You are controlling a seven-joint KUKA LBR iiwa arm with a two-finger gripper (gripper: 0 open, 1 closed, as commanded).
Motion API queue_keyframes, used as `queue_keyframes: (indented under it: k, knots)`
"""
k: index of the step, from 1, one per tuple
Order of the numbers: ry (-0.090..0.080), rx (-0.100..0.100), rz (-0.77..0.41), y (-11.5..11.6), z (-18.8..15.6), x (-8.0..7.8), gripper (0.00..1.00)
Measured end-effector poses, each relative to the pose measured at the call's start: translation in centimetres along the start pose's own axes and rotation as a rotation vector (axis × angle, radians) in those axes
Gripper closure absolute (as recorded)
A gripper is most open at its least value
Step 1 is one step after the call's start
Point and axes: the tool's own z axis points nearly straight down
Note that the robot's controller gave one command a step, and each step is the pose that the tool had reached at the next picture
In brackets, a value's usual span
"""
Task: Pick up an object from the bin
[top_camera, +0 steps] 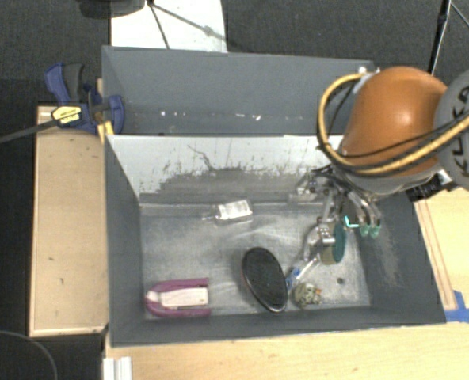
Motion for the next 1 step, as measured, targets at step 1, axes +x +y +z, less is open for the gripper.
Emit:
queue_keyframes:
  k: [1]
  knots:
    - [0.0, 0.0, -0.342, 2.35, 14.14, 1.61, 0.0]
